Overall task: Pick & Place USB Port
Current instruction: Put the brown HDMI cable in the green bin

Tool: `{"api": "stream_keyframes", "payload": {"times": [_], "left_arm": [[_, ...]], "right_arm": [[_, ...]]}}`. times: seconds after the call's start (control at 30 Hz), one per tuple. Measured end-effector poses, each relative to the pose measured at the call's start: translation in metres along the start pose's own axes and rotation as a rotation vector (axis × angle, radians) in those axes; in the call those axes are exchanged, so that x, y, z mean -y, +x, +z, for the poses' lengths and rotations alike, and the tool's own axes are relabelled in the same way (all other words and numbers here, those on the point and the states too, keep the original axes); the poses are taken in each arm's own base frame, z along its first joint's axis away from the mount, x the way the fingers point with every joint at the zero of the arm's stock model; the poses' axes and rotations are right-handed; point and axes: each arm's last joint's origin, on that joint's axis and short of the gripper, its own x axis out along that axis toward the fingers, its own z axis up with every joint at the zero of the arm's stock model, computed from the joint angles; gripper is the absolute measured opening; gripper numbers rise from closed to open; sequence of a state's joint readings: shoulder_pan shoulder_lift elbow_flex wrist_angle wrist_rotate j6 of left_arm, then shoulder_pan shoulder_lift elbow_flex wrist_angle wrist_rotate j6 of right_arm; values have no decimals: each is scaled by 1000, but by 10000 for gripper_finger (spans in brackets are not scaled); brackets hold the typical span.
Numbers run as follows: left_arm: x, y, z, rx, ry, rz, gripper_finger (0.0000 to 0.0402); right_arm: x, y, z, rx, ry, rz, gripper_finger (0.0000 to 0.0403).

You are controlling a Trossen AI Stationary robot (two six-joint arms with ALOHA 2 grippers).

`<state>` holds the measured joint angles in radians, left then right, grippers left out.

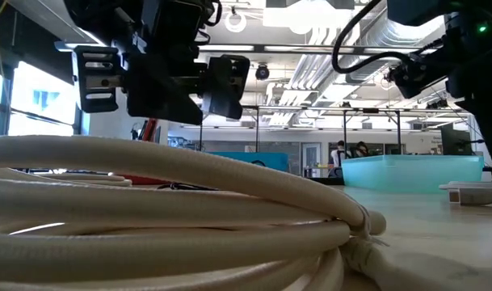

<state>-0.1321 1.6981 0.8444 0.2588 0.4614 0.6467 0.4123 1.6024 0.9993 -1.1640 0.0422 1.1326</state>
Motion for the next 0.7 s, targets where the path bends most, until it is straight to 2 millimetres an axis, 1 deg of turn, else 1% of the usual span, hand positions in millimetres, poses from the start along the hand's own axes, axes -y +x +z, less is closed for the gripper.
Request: {"api": "stream_keyframes", "payload": {"times": [0.13,0.37,0.5,0.7], "left_arm": [[1,0,0,2,1,-4,192],[2,1,2,2,-4,-9,192],[6,3,4,10,-13,-24,192],[10,5,7,12,-3,-33,192]], "right_arm": [[-3,0,1,14,-22,27,161],[0,1,0,10,-10,-4,161],[6,14,-4,-37,-9,-29,161],[12,39,-9,-68,10,-20,161]]}}
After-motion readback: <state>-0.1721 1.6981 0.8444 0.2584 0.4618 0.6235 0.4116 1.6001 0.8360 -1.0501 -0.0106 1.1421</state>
